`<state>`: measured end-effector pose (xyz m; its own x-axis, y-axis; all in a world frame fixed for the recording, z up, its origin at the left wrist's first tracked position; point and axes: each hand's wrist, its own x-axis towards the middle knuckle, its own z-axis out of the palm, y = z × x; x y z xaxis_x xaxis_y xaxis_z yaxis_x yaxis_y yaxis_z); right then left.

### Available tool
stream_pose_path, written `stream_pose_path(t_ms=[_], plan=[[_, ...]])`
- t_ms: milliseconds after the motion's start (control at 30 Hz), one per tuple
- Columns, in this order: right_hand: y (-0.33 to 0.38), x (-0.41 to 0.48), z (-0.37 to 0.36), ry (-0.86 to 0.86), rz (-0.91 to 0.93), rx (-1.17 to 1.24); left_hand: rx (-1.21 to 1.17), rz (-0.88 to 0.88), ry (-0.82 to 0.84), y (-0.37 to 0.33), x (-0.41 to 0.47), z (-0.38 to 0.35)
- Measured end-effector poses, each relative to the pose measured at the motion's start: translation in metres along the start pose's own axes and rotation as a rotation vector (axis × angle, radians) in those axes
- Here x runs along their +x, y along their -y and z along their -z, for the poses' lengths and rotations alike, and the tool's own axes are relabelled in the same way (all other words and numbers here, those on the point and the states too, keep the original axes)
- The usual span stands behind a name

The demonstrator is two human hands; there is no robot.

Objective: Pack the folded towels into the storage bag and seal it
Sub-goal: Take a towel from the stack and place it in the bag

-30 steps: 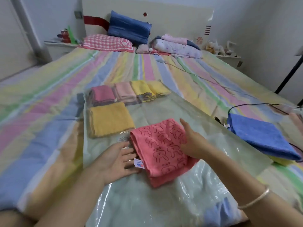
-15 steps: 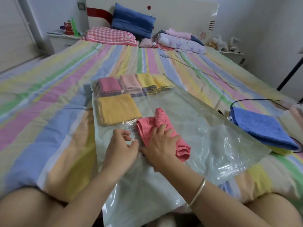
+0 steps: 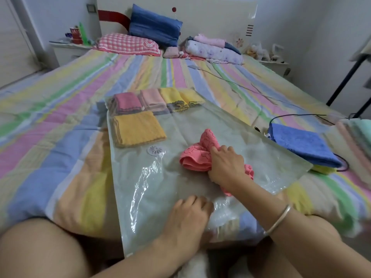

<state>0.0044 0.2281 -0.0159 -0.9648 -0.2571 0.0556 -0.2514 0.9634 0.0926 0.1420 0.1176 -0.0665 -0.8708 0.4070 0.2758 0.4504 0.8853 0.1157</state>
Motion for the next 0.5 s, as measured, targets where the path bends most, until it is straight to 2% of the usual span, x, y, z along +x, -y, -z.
stream_pose_path(t_ms=[133, 267, 333, 433, 500], plan=[[-0.034, -0.010, 0.018, 0.051, -0.067, 0.263, 0.041, -0.007, 0.062, 0.003, 0.002, 0.007], [-0.061, -0.037, 0.050, 0.233, -0.183, 1.039, -0.022, 0.083, 0.029, 0.005, 0.007, 0.013], [-0.074, -0.052, 0.064, 0.321, -0.220, 1.297, -0.024, 0.135, 0.009, 0.001, 0.011, 0.022], [-0.090, -0.075, 0.079, 0.353, -0.277, 1.548, -0.136, 0.323, 0.042, 0.001, 0.019, 0.035], [-0.099, -0.081, 0.085, 0.384, -0.273, 1.536, -0.344, 0.427, 0.113, 0.009, 0.026, 0.041]])
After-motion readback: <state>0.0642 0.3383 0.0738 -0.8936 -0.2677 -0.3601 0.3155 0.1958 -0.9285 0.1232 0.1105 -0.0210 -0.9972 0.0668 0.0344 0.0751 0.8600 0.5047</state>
